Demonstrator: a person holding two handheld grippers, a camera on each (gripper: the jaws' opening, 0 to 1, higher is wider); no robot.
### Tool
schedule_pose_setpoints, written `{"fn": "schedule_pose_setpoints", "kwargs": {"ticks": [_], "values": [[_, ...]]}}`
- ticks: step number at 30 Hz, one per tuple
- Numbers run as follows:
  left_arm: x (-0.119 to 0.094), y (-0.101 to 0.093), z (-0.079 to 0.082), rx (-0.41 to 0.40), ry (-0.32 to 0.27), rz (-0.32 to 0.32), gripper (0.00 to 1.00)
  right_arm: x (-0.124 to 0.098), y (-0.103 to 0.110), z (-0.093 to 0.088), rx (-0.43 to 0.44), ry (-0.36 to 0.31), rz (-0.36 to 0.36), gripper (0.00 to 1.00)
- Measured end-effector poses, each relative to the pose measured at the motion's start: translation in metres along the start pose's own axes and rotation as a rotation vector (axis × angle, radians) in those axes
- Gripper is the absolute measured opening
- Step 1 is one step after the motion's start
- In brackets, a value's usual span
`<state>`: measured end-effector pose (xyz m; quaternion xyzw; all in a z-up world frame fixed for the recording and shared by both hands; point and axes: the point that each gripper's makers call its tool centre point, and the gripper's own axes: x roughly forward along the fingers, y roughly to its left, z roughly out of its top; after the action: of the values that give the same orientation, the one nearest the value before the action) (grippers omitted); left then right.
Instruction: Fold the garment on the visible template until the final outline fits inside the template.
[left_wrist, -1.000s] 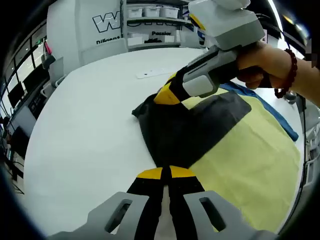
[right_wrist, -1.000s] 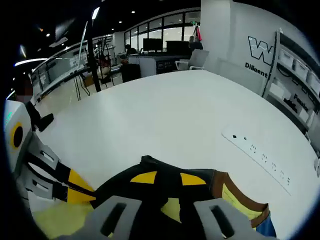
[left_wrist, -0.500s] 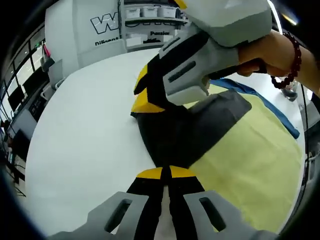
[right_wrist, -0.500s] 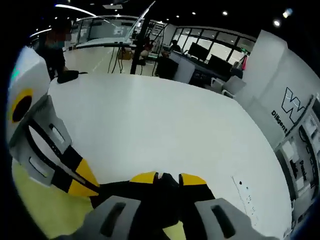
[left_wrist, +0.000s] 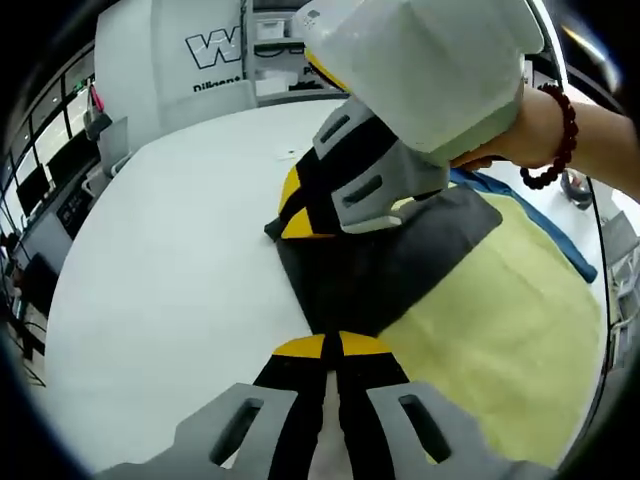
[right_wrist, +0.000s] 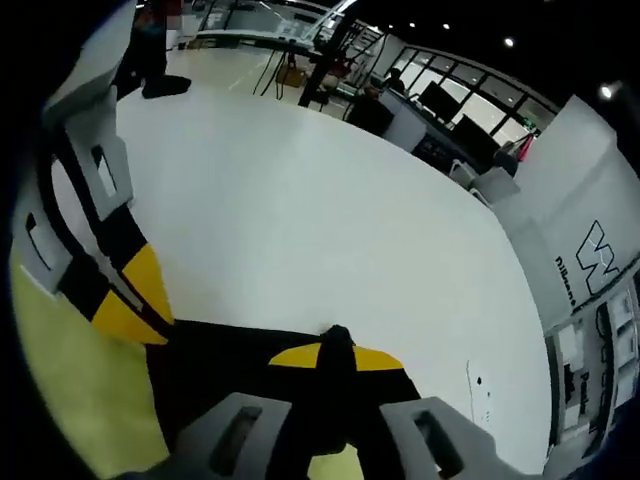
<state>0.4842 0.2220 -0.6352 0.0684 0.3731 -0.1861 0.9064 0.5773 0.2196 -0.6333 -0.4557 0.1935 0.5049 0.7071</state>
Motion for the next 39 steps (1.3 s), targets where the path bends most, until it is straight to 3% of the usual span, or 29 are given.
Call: {"fn": "schedule_pose_setpoints", "kwargs": {"ticks": [6,8,10,11,12,13,15,17,19,24,27,29,33,37,39], "values": [[0.0,0.0,0.0,-0.03,-0.006,-0.009,0.03,0.002,0.0,0.002,-0.041,-0.014,-0.015,0.0],[0.0,0.0,0.0,-0.024,-0.007,-0.009,0.03,0.0,-0.003,0.005,-0.007,-0.031,-0.025,0.0],[0.0,0.0,0.0,-0.015,-0.007,-0.007,0.03,-0.002,-0.006,0.011,0.091,-0.072,-0.026,0.0],[0.0,-0.001,0.0,-0.013,-0.007,-0.006,0.03,-0.005,-0.009,0.016,0.184,-0.101,-0.027,0.0],[0.0,-0.001,0.0,-0.011,-0.007,-0.004,0.03,-0.006,-0.01,0.018,0.217,-0.112,-0.026,0.0],[0.0,-0.001,0.0,-0.008,-0.009,-0.001,0.03,-0.011,-0.014,0.025,0.385,-0.162,-0.004,0.0],[-0.001,0.0,0.0,-0.007,-0.01,0.003,0.03,-0.016,-0.021,0.028,0.558,-0.211,0.02,0.0],[-0.002,0.0,0.0,-0.01,-0.015,0.011,0.03,-0.021,-0.024,0.032,0.811,-0.262,0.077,0.0],[-0.003,0.001,0.0,-0.015,-0.022,0.017,0.03,-0.02,-0.025,0.025,0.922,-0.238,0.084,0.0],[-0.005,0.002,0.0,-0.043,-0.04,0.029,0.03,-0.015,-0.024,0.022,1.23,-0.285,0.13,0.0],[-0.005,0.003,0.0,-0.089,-0.051,0.032,0.03,-0.011,-0.02,0.026,1.465,-0.303,0.198,0.0],[-0.006,0.005,0.002,-0.13,-0.07,0.034,0.03,-0.01,-0.024,0.025,1.55,-0.324,0.183,0.0],[-0.007,0.008,0.002,-0.186,-0.078,0.027,0.03,-0.009,-0.021,0.026,1.536,-0.32,0.179,0.0],[-0.008,0.012,-0.002,-0.218,-0.077,0.039,0.03,-0.015,-0.024,0.041,1.511,-0.383,0.218,0.0],[-0.009,0.012,-0.002,-0.241,-0.082,0.034,0.03,-0.018,-0.033,0.043,1.479,-0.419,0.185,0.0]]}}
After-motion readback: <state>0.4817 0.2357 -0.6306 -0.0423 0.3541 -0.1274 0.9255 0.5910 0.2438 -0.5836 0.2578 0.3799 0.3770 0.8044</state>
